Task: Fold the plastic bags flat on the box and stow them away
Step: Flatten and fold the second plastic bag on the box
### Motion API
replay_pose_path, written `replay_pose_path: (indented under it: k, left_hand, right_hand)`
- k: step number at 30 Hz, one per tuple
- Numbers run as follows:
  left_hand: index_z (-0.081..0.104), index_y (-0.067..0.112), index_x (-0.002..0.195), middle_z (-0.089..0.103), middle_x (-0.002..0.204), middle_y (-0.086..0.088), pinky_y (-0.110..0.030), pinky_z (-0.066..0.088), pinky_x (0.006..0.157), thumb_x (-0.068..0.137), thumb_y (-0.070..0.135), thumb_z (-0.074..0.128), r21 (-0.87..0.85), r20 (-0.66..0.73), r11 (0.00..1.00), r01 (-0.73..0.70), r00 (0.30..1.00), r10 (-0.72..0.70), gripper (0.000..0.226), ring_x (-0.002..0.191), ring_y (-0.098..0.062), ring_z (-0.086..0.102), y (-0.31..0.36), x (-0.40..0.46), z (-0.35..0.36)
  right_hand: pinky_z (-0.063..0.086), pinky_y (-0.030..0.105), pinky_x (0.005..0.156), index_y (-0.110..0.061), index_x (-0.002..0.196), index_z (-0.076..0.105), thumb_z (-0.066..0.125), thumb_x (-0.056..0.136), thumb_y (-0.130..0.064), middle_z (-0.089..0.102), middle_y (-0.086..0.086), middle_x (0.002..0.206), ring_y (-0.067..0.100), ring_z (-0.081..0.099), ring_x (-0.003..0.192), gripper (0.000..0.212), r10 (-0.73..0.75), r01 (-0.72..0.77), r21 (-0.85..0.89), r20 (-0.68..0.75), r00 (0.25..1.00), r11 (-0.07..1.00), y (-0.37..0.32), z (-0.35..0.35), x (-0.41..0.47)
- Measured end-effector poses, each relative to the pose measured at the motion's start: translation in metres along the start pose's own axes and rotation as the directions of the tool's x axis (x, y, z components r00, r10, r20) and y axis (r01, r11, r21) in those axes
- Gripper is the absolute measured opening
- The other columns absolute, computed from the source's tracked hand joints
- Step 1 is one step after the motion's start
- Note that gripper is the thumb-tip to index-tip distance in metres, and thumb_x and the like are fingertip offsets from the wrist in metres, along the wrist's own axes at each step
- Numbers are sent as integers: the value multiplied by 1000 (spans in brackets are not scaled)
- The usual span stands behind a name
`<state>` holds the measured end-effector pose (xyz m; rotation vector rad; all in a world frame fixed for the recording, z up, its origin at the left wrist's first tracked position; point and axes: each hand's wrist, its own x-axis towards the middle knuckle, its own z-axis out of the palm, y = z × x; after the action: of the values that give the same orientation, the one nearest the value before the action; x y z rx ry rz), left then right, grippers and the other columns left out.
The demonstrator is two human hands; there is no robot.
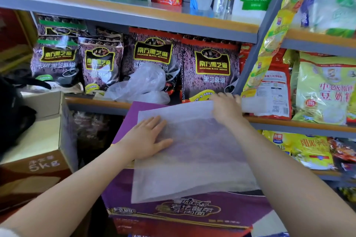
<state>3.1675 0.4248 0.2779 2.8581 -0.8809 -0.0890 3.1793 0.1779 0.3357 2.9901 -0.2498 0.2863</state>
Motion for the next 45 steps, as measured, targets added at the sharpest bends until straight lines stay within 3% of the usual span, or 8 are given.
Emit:
replay_pose_path:
  k: [6, 11, 15, 21, 29, 37, 41, 45]
  left_hand:
    - [-4, 20, 147, -10, 156, -5, -32, -3, 115, 28, 95, -18, 56, 80, 998, -7, 997, 2, 142, 143, -18, -8, -6, 0, 4]
    - [-4, 20, 148, -9, 156, -5, -33, -2, 115, 28, 97, -14, 77, 84, 997, -22, 996, 15, 142, 143, -19, -7, -8, 0, 5]
    - [15, 17, 147, 14, 155, -5, -34, 14, 114, 47, 94, -8, 32, -70, 998, -47, 996, 49, 128, 142, -21, 14, -8, -1, 2]
    - [65, 17, 96, 63, 90, -3, -39, 53, 64, 87, 67, 11, -102, -271, 931, -351, 910, 314, 73, 84, -25, 62, 10, -32, -5]
    - [46, 26, 131, 47, 136, 10, -31, 47, 92, 64, 88, 4, -33, -70, 965, -260, 964, 258, 101, 121, -13, 49, 18, -89, -1]
    - [65, 12, 109, 70, 103, -2, -25, 56, 51, 65, 11, 43, 82, -234, 945, -316, 916, 326, 49, 82, -19, 70, 5, -99, -1]
    - [60, 13, 120, 64, 120, -8, -32, 56, 67, 45, -18, 60, 110, -218, 976, -190, 953, 210, 81, 99, -26, 66, -19, -94, 1]
    - [29, 24, 143, 28, 151, 5, -27, 35, 104, 78, 15, 37, 24, -54, 998, -56, 997, 57, 66, 135, -15, 33, -16, -87, -10]
  right_hand:
    - [2, 35, 117, -14, 150, 9, 34, 98, -41, -1, 3, 159, 18, -1, 146, 64, -371, 324, 233, 196, 908, 917, -45, 31, -31]
    - [1, 36, 117, -26, 150, 2, 19, 99, -48, -7, -4, 159, 14, -5, 146, 58, -259, 199, 206, 329, 908, 958, -12, 54, -44]
    - [9, 39, 117, -19, 147, 24, 25, 99, -43, 7, 2, 159, 19, 8, 146, 53, -147, 121, 117, 248, 958, 986, 12, 36, -61]
    - [32, 25, 103, -21, 127, 52, 59, 84, -49, 46, -9, 138, 8, 42, 125, 52, -597, 459, 476, 187, 780, 750, -23, -24, -134]
    - [36, 30, 96, -24, 121, 57, 56, 88, -25, 59, -2, 124, 21, 52, 115, 34, -567, 464, 422, 158, 808, 779, -30, -4, -146]
    - [46, 33, 79, -21, 114, 61, 52, 89, -18, 64, -2, 118, 24, 58, 110, 28, -397, 379, 243, 25, 918, 893, -32, 1, -151]
    - [48, 34, 76, -27, 122, 59, 47, 93, -18, 63, -1, 123, 26, 60, 110, 33, -310, 305, 186, -1, 951, 934, -25, 0, -148]
    - [47, 35, 78, -32, 127, 57, 45, 94, -14, 59, -4, 130, 25, 58, 114, 39, -256, 240, 225, 43, 966, 944, -19, -3, -155]
